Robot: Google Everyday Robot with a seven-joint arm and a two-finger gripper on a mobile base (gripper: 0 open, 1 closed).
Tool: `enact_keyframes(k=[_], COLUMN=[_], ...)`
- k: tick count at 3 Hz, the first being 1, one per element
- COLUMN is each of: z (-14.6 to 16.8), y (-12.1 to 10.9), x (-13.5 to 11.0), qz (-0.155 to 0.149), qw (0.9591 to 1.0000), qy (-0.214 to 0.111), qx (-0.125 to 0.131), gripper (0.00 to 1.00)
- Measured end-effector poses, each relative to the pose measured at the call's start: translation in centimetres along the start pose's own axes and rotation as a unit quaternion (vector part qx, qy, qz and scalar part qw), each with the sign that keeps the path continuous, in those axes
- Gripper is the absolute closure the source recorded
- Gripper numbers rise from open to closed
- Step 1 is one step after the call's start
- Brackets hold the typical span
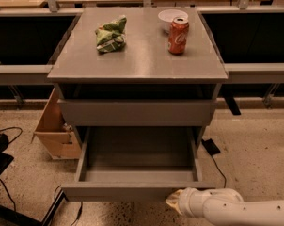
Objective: Close middle drawer
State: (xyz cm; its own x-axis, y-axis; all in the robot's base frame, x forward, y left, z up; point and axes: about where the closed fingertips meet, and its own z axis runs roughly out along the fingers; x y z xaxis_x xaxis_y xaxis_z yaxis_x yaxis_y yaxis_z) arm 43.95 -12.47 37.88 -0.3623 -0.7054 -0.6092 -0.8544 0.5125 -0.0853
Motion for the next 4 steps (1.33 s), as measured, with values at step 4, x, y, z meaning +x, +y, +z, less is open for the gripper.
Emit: enact_keyframes(k=[4], z=[3.9], y=[-10.7], x=[-2.0], qz=[0.012], qw=[0.9998], qy=[-0.006], qx=[0.015], gripper=[1.00])
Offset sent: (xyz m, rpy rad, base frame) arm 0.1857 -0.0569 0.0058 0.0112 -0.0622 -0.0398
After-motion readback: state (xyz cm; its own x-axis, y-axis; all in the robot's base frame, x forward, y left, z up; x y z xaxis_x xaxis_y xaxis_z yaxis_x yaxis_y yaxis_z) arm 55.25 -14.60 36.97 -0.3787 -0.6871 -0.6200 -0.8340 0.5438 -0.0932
